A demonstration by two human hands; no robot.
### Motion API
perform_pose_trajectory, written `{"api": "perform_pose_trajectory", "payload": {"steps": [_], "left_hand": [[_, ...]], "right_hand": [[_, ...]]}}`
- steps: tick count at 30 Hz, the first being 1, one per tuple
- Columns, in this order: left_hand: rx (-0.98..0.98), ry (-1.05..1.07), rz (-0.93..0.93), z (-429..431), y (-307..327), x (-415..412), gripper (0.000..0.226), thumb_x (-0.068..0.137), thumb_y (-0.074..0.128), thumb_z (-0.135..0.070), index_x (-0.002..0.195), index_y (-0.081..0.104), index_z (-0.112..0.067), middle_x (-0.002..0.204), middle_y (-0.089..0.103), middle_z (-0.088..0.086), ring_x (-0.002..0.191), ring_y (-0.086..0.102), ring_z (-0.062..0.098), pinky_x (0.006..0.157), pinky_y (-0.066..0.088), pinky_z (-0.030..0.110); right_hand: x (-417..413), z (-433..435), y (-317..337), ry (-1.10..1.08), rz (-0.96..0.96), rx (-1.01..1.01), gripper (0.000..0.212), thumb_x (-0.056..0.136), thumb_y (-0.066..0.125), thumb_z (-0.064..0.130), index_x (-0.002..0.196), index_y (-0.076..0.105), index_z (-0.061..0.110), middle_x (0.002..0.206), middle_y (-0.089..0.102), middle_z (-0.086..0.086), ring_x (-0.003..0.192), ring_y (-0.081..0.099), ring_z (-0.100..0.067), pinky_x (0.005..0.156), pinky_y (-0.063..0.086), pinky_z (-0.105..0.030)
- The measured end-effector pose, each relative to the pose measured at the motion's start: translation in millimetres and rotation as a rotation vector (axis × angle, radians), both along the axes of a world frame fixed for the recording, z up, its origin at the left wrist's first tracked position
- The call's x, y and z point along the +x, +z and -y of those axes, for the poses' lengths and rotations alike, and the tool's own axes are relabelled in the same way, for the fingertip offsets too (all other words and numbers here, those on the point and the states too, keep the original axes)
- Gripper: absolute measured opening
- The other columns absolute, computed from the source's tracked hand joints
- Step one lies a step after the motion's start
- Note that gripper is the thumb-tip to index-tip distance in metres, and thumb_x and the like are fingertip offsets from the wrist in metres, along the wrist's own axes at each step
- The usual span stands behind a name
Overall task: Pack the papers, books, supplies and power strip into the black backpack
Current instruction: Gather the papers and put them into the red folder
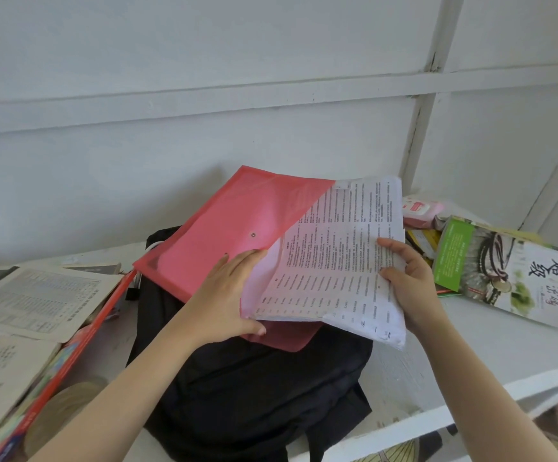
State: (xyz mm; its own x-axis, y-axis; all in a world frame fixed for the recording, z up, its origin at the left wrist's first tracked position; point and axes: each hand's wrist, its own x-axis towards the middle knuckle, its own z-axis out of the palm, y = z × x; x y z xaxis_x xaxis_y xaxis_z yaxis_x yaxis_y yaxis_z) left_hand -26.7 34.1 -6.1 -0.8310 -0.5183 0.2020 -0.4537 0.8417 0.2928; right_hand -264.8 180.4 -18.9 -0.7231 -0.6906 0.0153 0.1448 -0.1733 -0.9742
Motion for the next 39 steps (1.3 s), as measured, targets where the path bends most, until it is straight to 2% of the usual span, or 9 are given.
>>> {"api": "perform_pose_trajectory", "payload": {"steps": [5, 8, 10, 16, 21, 26, 30, 34, 39], "left_hand": [[-0.001, -0.038, 0.041, -7, 4, -2, 0.122, 0.058, 0.085, -0.041, 0.148, 0.003, -0.029, 0.146, 0.007, -0.025, 0.124, -0.002, -0.016, 0.104, -0.016, 0.012], [-0.036, -0.051, 0.076, -10, 3, -7, 0.126, 0.058, 0.084, -0.044, 0.149, -0.002, -0.026, 0.153, 0.005, -0.017, 0.122, -0.007, -0.014, 0.1, -0.021, 0.01], [-0.058, -0.053, 0.1, -12, 2, -10, 0.127, 0.058, 0.083, -0.047, 0.149, -0.003, -0.024, 0.155, 0.003, -0.012, 0.123, -0.009, -0.014, 0.1, -0.023, 0.011], [-0.084, -0.086, 0.142, -19, 4, -10, 0.131, 0.057, 0.081, -0.053, 0.148, -0.007, -0.022, 0.156, -0.002, -0.011, 0.124, -0.014, -0.011, 0.097, -0.027, 0.01], [-0.067, -0.081, 0.157, -19, 11, -7, 0.132, 0.056, 0.081, -0.052, 0.148, -0.009, -0.023, 0.155, -0.003, -0.012, 0.125, -0.013, -0.012, 0.096, -0.027, 0.009], [-0.073, -0.083, 0.184, -22, 19, -1, 0.132, 0.057, 0.081, -0.052, 0.147, -0.012, -0.023, 0.141, -0.009, -0.026, 0.112, -0.028, -0.021, 0.09, -0.031, 0.005], [-0.064, -0.071, 0.2, -23, 20, 2, 0.133, 0.056, 0.081, -0.053, 0.146, -0.013, -0.025, 0.152, -0.007, -0.017, 0.115, -0.024, -0.019, 0.091, -0.03, 0.004], [-0.066, -0.085, 0.209, -28, 26, 2, 0.132, 0.058, 0.08, -0.054, 0.146, -0.014, -0.023, 0.154, -0.008, -0.014, 0.109, -0.03, -0.021, 0.087, -0.032, 0.002], [-0.065, -0.094, 0.224, -35, 30, 4, 0.133, 0.058, 0.08, -0.055, 0.147, -0.014, -0.024, 0.15, -0.011, -0.02, 0.106, -0.039, -0.024, 0.089, -0.031, 0.003]], "right_hand": [[8, 7, -8, -0.03, 0.0, -0.007, 0.041, 0.089, 0.04, -0.013, 0.105, 0.059, 0.019, 0.11, 0.06, 0.008, 0.099, 0.064, -0.022, 0.071, 0.059, -0.034], [18, 14, -11, -0.03, -0.078, 0.021, 0.044, 0.09, 0.041, -0.011, 0.103, 0.059, 0.027, 0.12, 0.056, 0.007, 0.109, 0.06, -0.021, 0.084, 0.056, -0.044], [27, 18, -9, -0.012, -0.165, 0.047, 0.044, 0.091, 0.041, -0.009, 0.102, 0.057, 0.031, 0.126, 0.052, 0.006, 0.113, 0.057, -0.018, 0.086, 0.055, -0.041], [44, 31, 2, 0.001, -0.385, 0.185, 0.041, 0.094, 0.043, 0.002, 0.12, 0.045, 0.033, 0.119, 0.046, 0.013, 0.105, 0.058, -0.01, 0.071, 0.056, -0.021], [52, 43, 8, 0.178, -0.444, 0.279, 0.049, 0.096, 0.042, 0.005, 0.138, 0.026, 0.024, 0.115, 0.038, 0.012, 0.079, 0.051, 0.005, 0.051, 0.048, -0.009], [43, 35, 12, 0.158, -0.306, 0.314, 0.045, 0.095, 0.041, 0.002, 0.13, 0.033, 0.028, 0.122, 0.046, 0.006, 0.091, 0.058, -0.009, 0.062, 0.056, -0.023], [39, 34, 10, 0.206, -0.135, 0.276, 0.051, 0.092, 0.043, -0.005, 0.129, 0.044, 0.029, 0.127, 0.053, -0.002, 0.109, 0.061, -0.022, 0.081, 0.057, -0.045], [48, 43, 8, 0.224, 0.021, 0.192, 0.055, 0.093, 0.039, -0.01, 0.135, 0.042, 0.024, 0.122, 0.057, -0.003, 0.107, 0.062, -0.022, 0.076, 0.059, -0.038], [62, 61, 3, 0.225, 0.047, 0.169, 0.057, 0.093, 0.035, -0.011, 0.139, 0.038, 0.023, 0.128, 0.055, -0.008, 0.109, 0.06, -0.024, 0.073, 0.059, -0.033]]}}
